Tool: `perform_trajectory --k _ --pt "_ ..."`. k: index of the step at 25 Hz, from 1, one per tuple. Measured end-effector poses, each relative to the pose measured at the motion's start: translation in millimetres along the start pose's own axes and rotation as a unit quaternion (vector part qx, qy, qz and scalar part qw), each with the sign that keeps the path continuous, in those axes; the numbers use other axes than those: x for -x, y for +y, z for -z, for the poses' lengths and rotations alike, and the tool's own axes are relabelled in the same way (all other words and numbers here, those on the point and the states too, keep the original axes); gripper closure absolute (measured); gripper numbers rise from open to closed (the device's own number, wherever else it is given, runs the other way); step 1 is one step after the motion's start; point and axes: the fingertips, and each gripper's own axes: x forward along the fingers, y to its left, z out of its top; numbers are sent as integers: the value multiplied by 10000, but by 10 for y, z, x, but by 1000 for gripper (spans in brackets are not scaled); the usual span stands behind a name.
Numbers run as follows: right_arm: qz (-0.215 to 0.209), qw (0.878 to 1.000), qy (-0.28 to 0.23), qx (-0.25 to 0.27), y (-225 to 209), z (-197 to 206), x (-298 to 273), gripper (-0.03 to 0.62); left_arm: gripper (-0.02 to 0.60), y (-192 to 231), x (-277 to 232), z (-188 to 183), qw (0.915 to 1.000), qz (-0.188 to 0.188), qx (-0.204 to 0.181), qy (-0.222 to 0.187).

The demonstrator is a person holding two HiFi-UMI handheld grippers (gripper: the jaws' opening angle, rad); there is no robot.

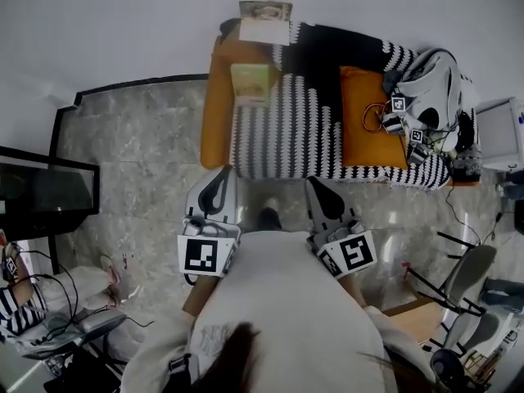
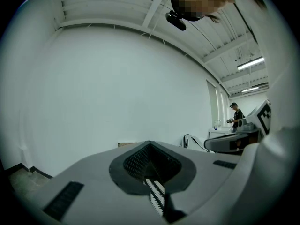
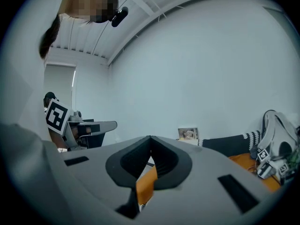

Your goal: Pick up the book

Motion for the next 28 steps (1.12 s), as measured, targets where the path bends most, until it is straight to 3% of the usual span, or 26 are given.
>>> perform_trajectory --k 6,11,15,20,28 --pt "-103 9998 145 -117 -173 79 -38 579 572 -20 -185 -141 9997 -168 178 -76" --pt "-79 9996 176 -188 -273 88 -163 577 572 116 -293 -69 9998 -152 -127 48" --pt "10 9995 227 -228 -385 74 -337 579 572 227 -521 -65 9999 -88 6 123" --pt "220 9987 294 -361 -609 23 -688 579 572 427 -967 -34 9996 153 4 226" --pt "368 9988 169 -270 -900 -254 -1503 579 572 972 -1680 -268 9993 269 240 45"
